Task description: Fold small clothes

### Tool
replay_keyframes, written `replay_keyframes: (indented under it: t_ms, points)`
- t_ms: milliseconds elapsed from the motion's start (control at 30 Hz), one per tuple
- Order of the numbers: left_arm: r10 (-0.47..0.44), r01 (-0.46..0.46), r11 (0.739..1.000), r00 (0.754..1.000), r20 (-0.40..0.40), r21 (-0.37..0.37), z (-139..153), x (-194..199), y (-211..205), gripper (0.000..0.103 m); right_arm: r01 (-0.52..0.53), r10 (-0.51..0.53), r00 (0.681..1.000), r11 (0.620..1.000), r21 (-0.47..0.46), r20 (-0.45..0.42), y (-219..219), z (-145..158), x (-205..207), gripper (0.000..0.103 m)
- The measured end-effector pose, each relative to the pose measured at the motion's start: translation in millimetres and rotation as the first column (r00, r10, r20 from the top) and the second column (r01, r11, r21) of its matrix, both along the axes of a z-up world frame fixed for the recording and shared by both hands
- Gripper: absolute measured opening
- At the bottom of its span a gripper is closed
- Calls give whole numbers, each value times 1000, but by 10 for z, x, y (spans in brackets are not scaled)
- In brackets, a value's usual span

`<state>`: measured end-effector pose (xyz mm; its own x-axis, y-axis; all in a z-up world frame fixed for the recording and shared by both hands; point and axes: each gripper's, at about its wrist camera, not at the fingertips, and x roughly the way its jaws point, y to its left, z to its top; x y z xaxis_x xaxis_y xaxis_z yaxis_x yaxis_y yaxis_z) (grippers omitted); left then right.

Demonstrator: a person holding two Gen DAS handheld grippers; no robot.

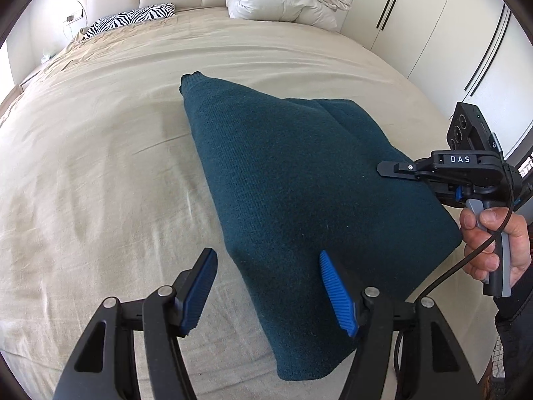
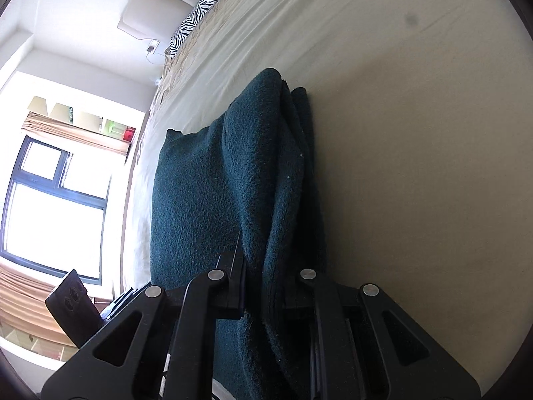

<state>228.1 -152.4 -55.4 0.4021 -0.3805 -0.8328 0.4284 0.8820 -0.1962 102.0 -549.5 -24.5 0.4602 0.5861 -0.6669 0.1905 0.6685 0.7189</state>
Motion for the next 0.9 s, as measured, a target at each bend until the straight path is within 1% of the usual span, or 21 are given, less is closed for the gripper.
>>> replay_keyframes:
  t_ms: [167,200,267,300,333,367,467,533,567,633,733,767,833,867,900]
  points:
    - [15,-15,1000,1000,1,-1,1,16,-6,67,-9,9,1000,1000,13,-10,-6,-11,-14,12]
    - [15,-15,1000,1000,4,0,-6,13,-35,67,-6,6,1000,1000,22,-13,-24,-8,-16,13]
    - [13,-13,1000,1000,8,-3,-2,23,-32,67,18,-18,1000,999,40,-22,-173,-2,-35,14]
    - [12,-12,1000,1000,9,-5,-5,33,-24,67,32,-31,999,999,44,-19,-94,-37,-104,15]
    - [11,-11,1000,1000,9,-6,-11,53,-23,67,49,-48,999,998,44,-13,-120,-2,-170,15]
    - [11,-11,1000,1000,8,-9,-17,47,-9,67,68,-68,998,997,34,-7,-255,35,-230,16]
    - [13,-13,1000,1000,8,-26,-28,73,32,67,129,-129,992,991,-19,4,-385,184,-486,17]
    - [15,-15,1000,1000,14,-25,-33,55,26,67,175,-174,985,981,-82,11,-448,318,-652,17]
    - [16,-15,1000,1000,16,-26,-31,60,21,67,184,-182,983,980,-83,28,-480,395,-728,17]
    - [14,-13,1000,1000,23,-27,-9,15,10,67,171,-168,983,984,-40,78,-501,542,-827,17]
    - [9,-8,1000,1000,21,-28,-13,36,-43,67,97,-98,989,995,10,113,-503,671,-821,17]
    - [6,-6,1000,1000,16,-29,-22,39,-61,67,71,-72,991,997,12,113,-468,683,-777,17]
    - [-1,2,1000,1000,10,-30,-45,42,-101,67,27,-23,995,999,-36,92,-266,646,-608,18]
    - [-4,5,1000,1000,10,-29,-49,26,-118,67,9,-5,997,999,-49,73,-198,614,-530,22]
    - [-7,8,1000,1000,9,-29,-54,12,-131,67,-1,3,999,999,-50,49,-172,558,-467,29]
